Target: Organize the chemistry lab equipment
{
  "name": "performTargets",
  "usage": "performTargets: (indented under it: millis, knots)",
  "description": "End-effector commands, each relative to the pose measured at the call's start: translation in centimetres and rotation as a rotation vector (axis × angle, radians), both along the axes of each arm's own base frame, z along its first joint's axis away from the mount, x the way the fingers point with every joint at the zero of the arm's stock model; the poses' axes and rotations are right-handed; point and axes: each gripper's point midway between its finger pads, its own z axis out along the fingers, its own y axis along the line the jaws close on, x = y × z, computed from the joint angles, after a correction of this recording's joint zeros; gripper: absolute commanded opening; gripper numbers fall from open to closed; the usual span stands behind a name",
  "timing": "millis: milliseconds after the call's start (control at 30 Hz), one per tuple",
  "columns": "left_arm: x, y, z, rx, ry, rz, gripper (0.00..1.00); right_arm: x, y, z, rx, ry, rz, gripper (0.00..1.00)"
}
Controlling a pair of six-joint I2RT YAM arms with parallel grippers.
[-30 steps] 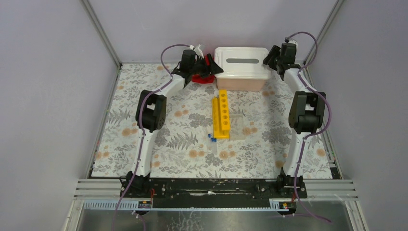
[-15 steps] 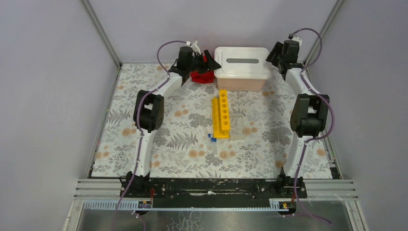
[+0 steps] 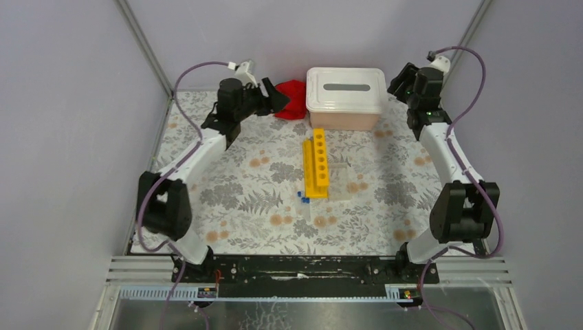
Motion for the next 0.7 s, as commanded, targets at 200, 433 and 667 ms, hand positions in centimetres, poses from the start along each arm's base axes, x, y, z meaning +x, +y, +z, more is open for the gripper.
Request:
performTargets:
  millis: [200, 433, 667]
  knots:
    - [-12.5, 2.7, 0.3, 0.007, -0.066, 0.041, 0.99, -11.0, 6.8, 3.1, -0.038, -0.119, 0.125, 0.63]
    - [-18.9, 2.1, 1.1, -0.158, -0.061, -0.083, 0.99, -15.7, 8.2, 2.8, -0.006, -0.144, 0.218, 0.64]
    - [-21.0, -1.0, -3.9, -0.286, 0.222, -0.273, 0.99, -17.9, 8.6, 2.3, 0.022, -0.155, 0.246, 0.64]
